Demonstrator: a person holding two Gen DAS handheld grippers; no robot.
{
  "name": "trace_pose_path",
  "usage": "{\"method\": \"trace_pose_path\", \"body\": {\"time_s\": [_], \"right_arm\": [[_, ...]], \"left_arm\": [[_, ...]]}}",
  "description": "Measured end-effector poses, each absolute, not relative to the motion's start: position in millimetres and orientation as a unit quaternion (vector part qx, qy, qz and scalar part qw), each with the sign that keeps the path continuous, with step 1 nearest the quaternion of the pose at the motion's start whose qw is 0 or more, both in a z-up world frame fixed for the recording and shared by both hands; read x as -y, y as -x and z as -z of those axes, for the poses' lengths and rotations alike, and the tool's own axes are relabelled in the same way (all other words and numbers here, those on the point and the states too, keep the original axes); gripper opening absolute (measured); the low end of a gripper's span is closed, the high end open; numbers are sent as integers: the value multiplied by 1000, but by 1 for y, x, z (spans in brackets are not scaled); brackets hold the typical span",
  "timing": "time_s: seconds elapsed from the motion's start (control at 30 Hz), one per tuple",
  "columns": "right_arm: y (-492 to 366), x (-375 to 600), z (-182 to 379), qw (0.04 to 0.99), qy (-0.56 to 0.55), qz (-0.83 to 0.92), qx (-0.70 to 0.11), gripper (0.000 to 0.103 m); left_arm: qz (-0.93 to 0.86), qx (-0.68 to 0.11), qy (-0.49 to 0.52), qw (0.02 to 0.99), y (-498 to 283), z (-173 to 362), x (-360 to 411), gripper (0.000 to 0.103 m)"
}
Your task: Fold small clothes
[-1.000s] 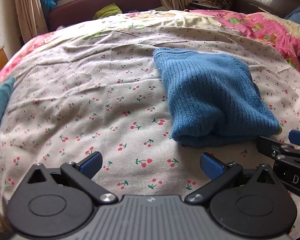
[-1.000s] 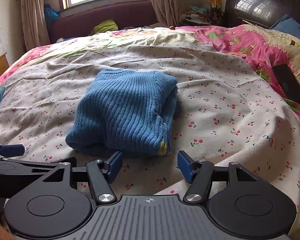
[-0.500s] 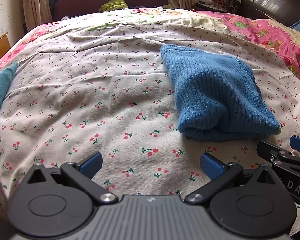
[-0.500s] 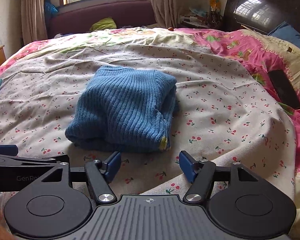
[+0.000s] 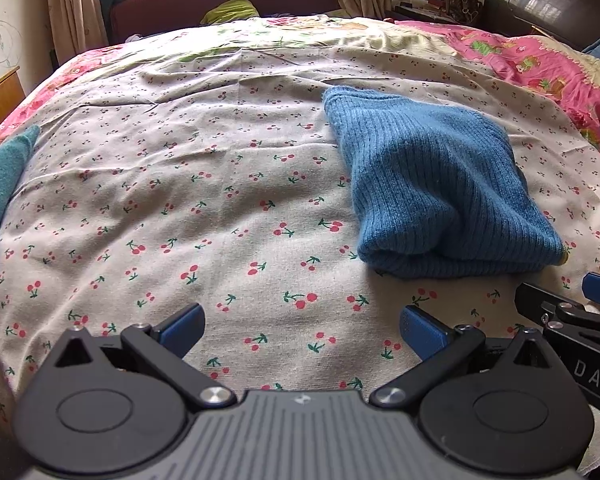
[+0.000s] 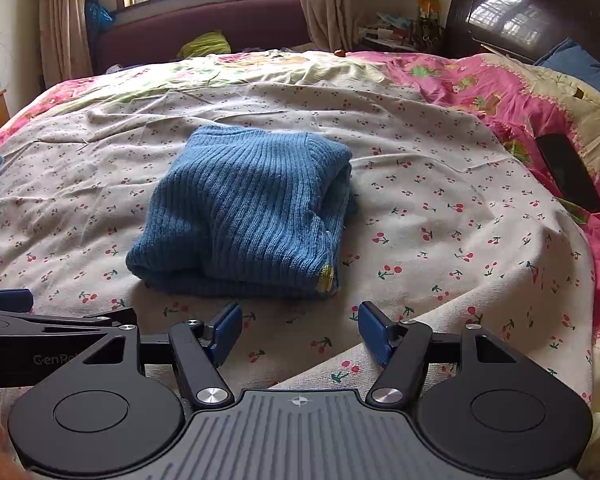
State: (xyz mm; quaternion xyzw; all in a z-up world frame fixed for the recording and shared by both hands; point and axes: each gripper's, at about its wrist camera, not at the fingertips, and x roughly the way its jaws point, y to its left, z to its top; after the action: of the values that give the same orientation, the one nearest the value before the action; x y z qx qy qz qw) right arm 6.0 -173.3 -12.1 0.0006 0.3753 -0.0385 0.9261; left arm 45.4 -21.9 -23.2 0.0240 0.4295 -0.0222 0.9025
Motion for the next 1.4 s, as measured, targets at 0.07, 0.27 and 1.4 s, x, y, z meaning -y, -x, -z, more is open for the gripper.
{"method": "trace_pose_path", "body": {"time_s": [0.07, 0.27, 1.4], "right_arm": [[-6, 173, 12, 926, -1, 39, -375, 65], [-6, 173, 12, 926, -1, 39, -376, 65], [-5, 172, 17, 925, 6, 37, -378, 67]], "left_arm": [[22, -430, -24, 902, -45, 24, 22, 103], [22, -430, -24, 902, -45, 24, 22, 103], [13, -426, -23, 904, -45, 26, 20, 103]]}}
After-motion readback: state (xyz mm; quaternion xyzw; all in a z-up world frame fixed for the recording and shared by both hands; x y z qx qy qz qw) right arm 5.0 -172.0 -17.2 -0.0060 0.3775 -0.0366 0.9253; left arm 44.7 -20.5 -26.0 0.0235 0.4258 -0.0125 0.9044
